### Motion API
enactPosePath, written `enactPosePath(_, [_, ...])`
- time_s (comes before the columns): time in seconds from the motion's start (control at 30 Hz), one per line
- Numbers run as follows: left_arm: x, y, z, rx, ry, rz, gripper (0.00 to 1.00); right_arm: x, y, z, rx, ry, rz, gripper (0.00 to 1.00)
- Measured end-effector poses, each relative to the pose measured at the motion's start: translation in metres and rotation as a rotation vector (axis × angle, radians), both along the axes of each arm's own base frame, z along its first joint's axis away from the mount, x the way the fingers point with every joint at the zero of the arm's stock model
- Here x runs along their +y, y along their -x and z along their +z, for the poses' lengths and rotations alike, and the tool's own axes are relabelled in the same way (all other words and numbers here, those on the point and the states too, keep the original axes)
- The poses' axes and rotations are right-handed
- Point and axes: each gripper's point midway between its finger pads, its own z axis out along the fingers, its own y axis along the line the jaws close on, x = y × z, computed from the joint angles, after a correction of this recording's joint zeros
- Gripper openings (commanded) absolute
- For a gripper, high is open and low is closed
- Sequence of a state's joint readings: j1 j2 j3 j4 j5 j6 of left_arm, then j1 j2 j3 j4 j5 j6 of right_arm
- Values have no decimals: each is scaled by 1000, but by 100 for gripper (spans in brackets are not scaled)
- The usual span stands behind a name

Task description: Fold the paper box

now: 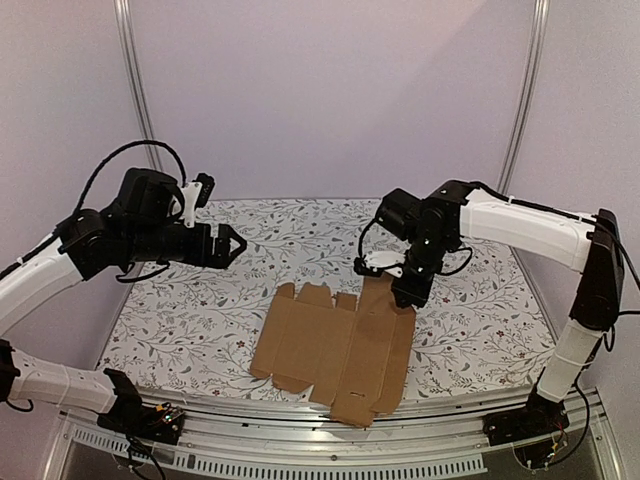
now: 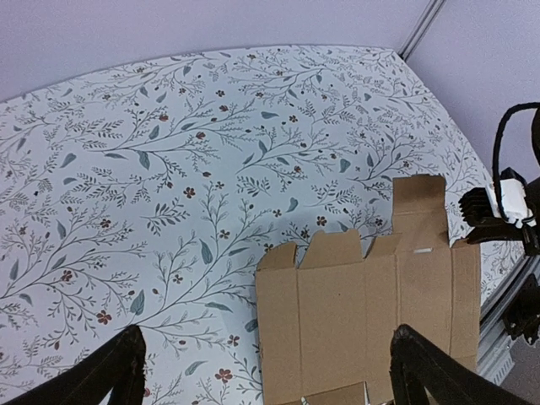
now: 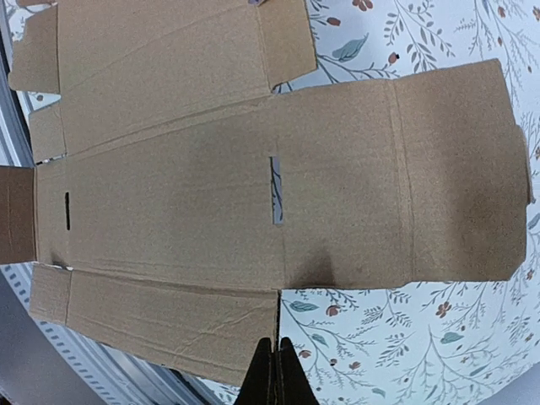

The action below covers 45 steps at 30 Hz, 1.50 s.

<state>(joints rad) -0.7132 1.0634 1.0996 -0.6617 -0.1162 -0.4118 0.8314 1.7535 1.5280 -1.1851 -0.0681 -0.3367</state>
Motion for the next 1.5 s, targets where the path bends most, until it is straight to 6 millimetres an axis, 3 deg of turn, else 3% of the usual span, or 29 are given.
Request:
enactPosePath(0.37, [-19, -15, -14, 10, -58, -61, 99, 12, -49, 7, -178, 136, 310, 0])
enactPosePath(0.57, [-39, -32, -26, 11, -128, -137, 94, 19, -61, 9, -236, 155, 444, 0])
enactPosePath(0.7, [-51, -44, -27, 6, -150, -201, 96, 25, -69, 12, -291, 163, 520, 0])
enactPosePath(0.93, [-60, -84, -7, -36, -89, -288, 95, 38, -78, 20, -363, 152, 600, 0])
enactPosePath(1.03, [-69, -96, -7, -46, -64, -354, 95, 42, -77, 21, -375, 147, 623, 0])
enactPosePath(1.17, [-90, -103, -12, -44, -49, -461, 92, 45, -77, 26, -391, 139, 634, 0])
enactPosePath(1.5, [-131, -118, -26, -27, 0, -647, 89, 42, -75, 65, -483, 89, 626, 0])
